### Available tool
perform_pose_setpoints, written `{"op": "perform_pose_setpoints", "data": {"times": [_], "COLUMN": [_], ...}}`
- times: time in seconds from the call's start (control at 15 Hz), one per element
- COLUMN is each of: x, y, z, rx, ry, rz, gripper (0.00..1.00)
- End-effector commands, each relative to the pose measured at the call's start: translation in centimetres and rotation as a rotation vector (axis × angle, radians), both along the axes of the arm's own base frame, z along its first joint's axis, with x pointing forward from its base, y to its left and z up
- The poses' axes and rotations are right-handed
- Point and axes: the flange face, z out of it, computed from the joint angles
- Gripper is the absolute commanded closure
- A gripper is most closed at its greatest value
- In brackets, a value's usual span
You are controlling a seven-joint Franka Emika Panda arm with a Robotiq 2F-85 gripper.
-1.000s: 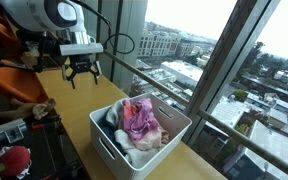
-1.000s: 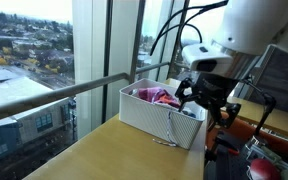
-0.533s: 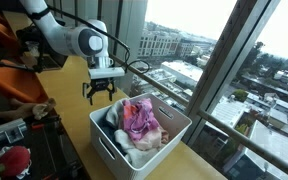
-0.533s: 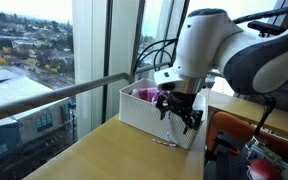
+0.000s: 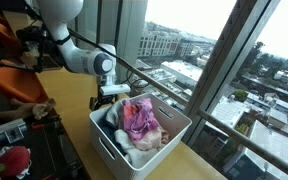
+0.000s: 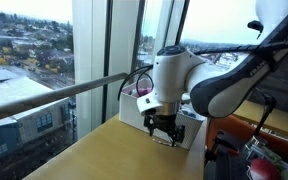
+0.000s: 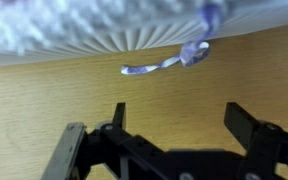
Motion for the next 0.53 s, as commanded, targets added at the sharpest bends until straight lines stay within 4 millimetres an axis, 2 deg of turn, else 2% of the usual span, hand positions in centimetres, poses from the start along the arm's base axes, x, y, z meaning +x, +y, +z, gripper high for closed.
{"op": "perform_pose_setpoints", "data": {"times": [0.0, 0.27, 0.47], "x": [1.6, 2.4, 2.3], "y": [0.1, -0.1, -1.2], "z": [-1.2, -1.3, -0.9], "rx": [-0.04, -0.071, -0.102], "ry": [0.022, 0.032, 0.047], "rz": [0.068, 0.127, 0.157], "gripper": [0.0, 0.0, 0.0]}}
